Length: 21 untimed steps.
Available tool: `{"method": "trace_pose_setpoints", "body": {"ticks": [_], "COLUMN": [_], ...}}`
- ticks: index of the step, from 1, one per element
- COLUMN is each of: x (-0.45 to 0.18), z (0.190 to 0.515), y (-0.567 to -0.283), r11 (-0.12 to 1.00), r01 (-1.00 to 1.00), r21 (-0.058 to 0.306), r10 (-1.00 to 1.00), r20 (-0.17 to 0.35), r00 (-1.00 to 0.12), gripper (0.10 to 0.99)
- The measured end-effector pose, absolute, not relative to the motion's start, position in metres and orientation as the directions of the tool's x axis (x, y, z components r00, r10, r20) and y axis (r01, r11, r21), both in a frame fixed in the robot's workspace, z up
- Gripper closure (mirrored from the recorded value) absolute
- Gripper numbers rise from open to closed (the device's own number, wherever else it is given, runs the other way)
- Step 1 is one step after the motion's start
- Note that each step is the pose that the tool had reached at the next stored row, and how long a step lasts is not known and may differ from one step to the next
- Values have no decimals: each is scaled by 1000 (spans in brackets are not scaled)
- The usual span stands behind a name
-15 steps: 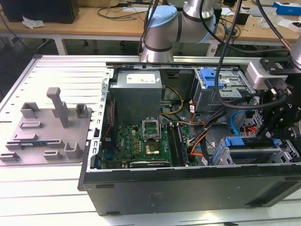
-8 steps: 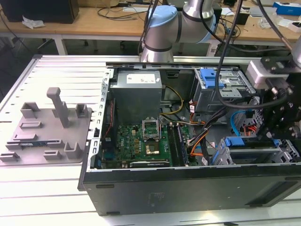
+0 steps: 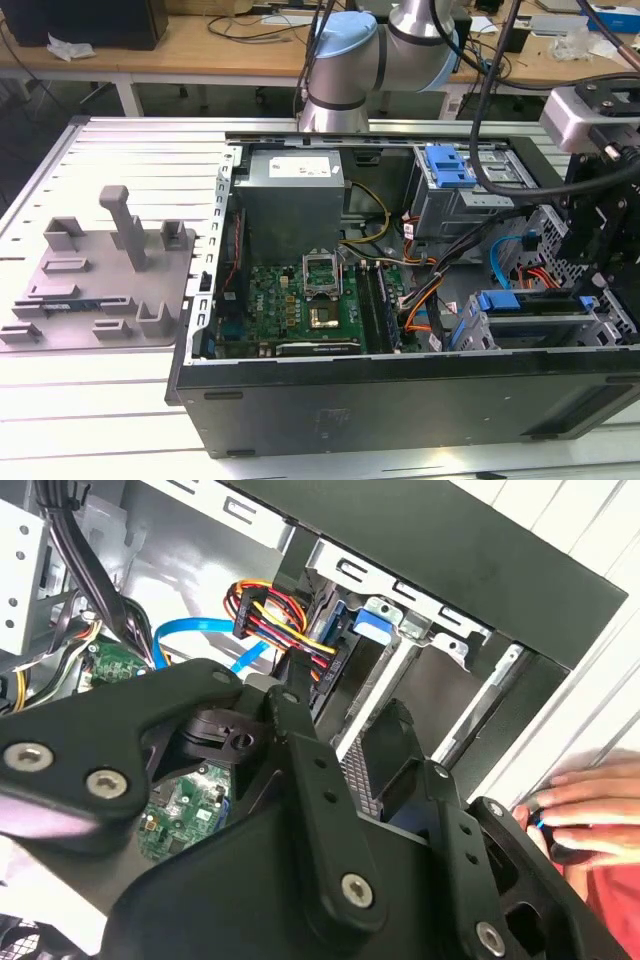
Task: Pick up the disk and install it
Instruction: 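Insert the first disk wire, then insert the second disk wire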
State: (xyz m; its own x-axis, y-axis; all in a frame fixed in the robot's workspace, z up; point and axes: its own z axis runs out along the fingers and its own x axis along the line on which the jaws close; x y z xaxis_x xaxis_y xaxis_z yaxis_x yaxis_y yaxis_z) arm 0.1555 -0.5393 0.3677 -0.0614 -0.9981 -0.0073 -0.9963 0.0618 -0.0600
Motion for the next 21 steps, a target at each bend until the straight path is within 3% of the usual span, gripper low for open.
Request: {"method": "trace_pose_setpoints", "body": {"ticks": [16,21], "x": [155,155], "z": [369,393], "y": [-539,-509], "r11": [62,59], "r01": [-996,-996], "r21": [-60,-63], "r10": [-998,-997], "r20": [-6,43], "r00": [-61,-61], "gripper": [604,604]}}
